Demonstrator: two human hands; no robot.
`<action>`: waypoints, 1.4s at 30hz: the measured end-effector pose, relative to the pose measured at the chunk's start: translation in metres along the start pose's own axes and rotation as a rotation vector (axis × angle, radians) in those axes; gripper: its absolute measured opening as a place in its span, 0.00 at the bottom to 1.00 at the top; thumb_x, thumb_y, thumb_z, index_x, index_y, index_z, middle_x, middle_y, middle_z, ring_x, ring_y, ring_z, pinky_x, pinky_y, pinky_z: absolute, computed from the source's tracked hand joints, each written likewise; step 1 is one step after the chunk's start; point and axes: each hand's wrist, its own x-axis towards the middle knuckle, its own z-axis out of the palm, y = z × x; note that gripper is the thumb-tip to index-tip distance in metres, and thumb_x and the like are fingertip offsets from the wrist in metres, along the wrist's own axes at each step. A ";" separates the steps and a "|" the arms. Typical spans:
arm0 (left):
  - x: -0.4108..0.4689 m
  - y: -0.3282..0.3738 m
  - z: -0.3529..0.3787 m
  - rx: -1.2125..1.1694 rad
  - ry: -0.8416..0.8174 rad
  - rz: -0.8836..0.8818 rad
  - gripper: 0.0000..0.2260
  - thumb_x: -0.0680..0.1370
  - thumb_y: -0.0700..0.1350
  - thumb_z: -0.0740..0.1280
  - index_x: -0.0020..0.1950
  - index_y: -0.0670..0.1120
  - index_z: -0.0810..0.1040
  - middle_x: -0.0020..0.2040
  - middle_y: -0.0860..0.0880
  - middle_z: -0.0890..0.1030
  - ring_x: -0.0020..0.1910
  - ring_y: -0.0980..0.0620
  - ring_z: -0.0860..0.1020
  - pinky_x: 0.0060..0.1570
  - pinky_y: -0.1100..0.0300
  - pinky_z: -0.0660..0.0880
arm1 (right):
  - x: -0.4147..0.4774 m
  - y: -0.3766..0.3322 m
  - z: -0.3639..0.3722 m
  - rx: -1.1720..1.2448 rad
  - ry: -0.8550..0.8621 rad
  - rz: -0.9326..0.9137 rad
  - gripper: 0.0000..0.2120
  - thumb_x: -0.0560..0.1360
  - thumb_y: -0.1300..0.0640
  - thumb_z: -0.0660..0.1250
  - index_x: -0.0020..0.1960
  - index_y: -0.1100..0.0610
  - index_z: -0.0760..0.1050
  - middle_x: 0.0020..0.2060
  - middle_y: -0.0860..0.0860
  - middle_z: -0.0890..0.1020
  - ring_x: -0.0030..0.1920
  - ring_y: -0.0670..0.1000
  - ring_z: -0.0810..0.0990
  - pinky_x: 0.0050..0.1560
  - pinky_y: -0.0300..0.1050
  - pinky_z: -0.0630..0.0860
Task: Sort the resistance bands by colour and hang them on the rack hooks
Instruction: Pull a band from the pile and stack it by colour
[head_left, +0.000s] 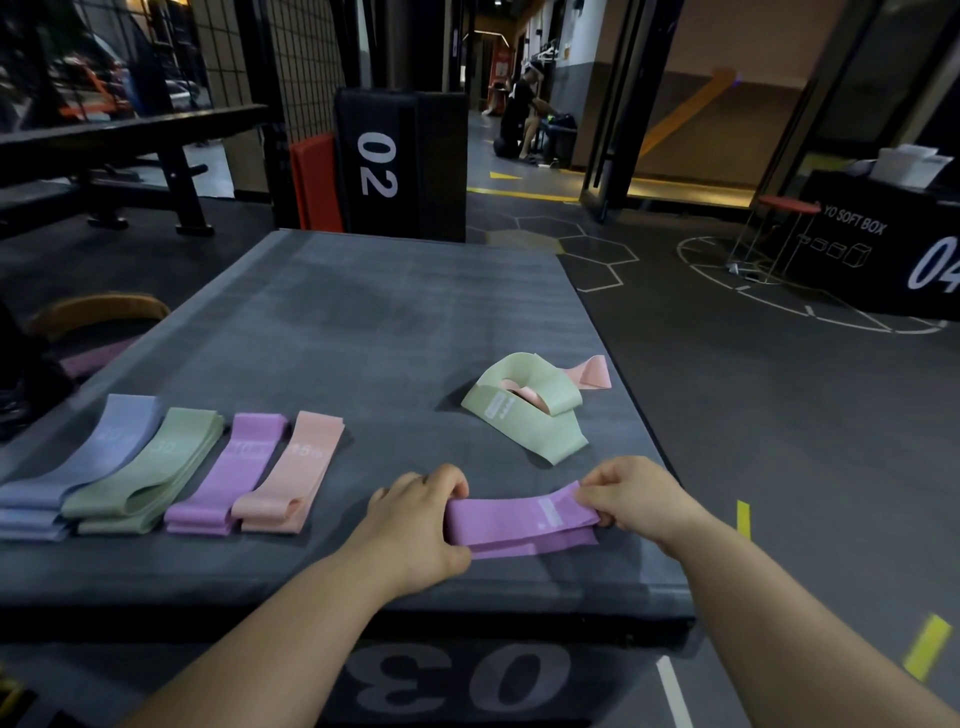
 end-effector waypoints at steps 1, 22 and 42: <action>0.000 0.000 0.000 -0.003 -0.003 -0.003 0.19 0.69 0.53 0.69 0.55 0.55 0.65 0.52 0.55 0.73 0.56 0.52 0.69 0.55 0.57 0.65 | 0.000 0.001 0.000 -0.023 -0.005 0.001 0.06 0.73 0.57 0.70 0.42 0.60 0.81 0.27 0.47 0.80 0.31 0.47 0.76 0.35 0.40 0.72; 0.000 -0.006 -0.009 0.028 -0.112 -0.011 0.24 0.68 0.57 0.71 0.59 0.58 0.66 0.58 0.59 0.73 0.62 0.55 0.66 0.60 0.55 0.64 | -0.003 0.001 0.000 -0.374 -0.002 -0.072 0.10 0.72 0.51 0.71 0.52 0.50 0.78 0.35 0.40 0.76 0.44 0.47 0.77 0.43 0.40 0.72; 0.004 -0.004 -0.002 -0.012 -0.033 -0.217 0.16 0.70 0.56 0.73 0.53 0.53 0.73 0.52 0.54 0.74 0.53 0.51 0.74 0.54 0.54 0.73 | 0.000 -0.002 0.004 -0.411 0.010 -0.038 0.09 0.70 0.55 0.73 0.38 0.47 0.73 0.40 0.45 0.81 0.45 0.49 0.80 0.47 0.44 0.77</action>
